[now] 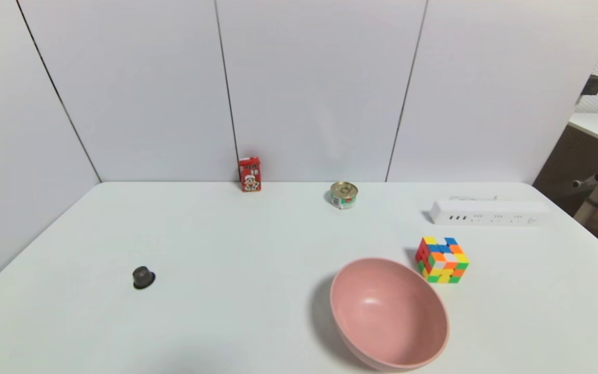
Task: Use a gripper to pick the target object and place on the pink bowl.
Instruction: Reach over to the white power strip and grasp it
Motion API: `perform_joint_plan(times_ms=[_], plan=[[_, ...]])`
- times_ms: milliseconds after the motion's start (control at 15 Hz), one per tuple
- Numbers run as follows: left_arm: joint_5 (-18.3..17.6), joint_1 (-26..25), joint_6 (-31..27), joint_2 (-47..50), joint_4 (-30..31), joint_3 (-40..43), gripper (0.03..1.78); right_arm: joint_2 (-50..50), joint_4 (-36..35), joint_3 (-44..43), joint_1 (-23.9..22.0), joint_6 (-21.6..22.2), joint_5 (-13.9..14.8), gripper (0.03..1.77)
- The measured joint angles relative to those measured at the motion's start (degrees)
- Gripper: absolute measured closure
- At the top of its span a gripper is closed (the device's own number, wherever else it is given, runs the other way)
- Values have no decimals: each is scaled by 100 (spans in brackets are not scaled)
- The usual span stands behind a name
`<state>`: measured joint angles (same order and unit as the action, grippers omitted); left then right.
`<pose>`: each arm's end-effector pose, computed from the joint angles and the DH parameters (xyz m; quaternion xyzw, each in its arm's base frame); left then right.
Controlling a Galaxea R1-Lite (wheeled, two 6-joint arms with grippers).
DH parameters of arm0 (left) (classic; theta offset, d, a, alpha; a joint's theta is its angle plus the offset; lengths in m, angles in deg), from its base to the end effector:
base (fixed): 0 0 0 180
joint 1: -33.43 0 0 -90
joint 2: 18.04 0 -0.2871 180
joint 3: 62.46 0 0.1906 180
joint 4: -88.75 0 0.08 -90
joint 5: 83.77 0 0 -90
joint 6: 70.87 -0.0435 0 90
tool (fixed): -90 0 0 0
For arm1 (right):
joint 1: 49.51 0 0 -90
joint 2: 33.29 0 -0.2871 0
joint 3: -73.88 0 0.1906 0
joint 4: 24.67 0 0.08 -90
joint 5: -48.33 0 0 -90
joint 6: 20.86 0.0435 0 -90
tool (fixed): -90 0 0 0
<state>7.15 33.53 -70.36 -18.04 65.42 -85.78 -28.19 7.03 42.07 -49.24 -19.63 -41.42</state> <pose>0.0114 0.0007 0.0754 -0.0044 0.0001 0.0072 1.0000 0.0073 -0.0002 0.1004 0.0105 0.0435 -0.0003 0.9990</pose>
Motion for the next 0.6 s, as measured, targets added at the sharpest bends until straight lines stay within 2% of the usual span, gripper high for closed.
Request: perform_joint_plan(times_ms=[333,600], plan=[[0,0,0,0,0,0,12,1646,612,-1480,-246,24,-17,9],[1,0,-2,0,0,0,12,3202,1640,-3145,-438,11,-165,9]])
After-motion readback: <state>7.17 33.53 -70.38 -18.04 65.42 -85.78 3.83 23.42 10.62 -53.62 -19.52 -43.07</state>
